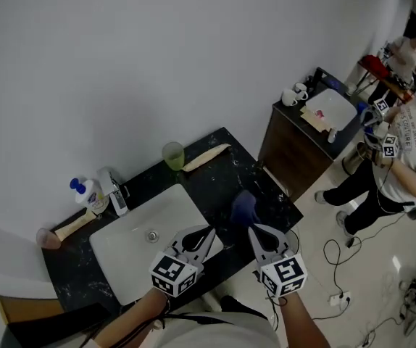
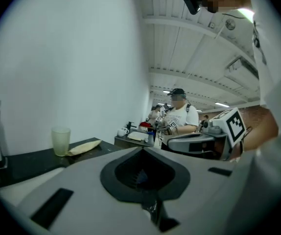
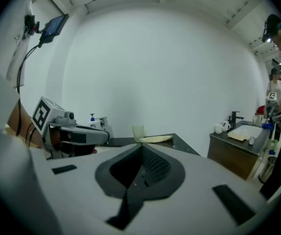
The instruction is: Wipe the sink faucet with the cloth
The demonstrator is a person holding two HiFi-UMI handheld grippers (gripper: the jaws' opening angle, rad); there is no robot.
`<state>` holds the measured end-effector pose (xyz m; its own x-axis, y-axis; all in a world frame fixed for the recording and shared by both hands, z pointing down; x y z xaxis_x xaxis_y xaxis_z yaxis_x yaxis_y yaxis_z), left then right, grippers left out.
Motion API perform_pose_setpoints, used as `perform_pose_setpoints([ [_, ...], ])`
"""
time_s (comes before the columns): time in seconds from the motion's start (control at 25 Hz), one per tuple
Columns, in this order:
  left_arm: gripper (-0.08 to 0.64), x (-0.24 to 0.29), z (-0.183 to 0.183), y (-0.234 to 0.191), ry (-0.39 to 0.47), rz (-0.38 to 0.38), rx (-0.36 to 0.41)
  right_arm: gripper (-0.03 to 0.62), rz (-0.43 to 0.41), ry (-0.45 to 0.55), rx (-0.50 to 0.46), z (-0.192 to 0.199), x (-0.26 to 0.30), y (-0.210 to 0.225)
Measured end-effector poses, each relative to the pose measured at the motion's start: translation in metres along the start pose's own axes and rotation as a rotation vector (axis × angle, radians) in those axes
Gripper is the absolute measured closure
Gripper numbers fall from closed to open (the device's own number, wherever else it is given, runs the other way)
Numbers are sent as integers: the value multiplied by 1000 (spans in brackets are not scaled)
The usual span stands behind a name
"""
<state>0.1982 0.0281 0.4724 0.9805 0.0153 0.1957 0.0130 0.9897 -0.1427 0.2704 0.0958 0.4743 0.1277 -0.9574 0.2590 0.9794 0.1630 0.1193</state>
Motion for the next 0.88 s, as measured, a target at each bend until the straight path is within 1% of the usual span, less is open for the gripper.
perform_pose_setpoints([
  [0.12,558,34,12,22,-37,85,8,589,69,-19,36,15,-9,22],
  [0.2,558,49,21,32,-62,122,9,589,95,-35,49,24,-12,31],
  [0.28,558,59,25,39,-75,142,8,588,100,-53,51,32,-9,36],
  [0.4,558,67,26,42,-80,151,-7,587,83,-99,46,43,4,41],
  [0.52,558,74,32,37,-93,145,-28,454,61,-158,59,57,23,46],
  [0.68,558,81,39,30,-115,130,-31,331,59,-234,98,78,48,58],
  [0.72,558,82,38,28,-117,128,-31,322,62,-245,105,81,52,61],
  [0.88,558,85,37,23,-120,119,-33,322,70,-270,111,85,65,69],
])
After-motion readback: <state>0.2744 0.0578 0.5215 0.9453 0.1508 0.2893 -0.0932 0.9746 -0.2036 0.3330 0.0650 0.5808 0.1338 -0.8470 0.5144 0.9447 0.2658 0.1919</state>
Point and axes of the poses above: the fingertips, and each gripper's own axes: x forward along the fingers, y to its right, z out of its underside, the point moved 1 cm from there along -x, backward along the fingers, and after that the axes turned 3 degrees about x, right-handed, at the moved point
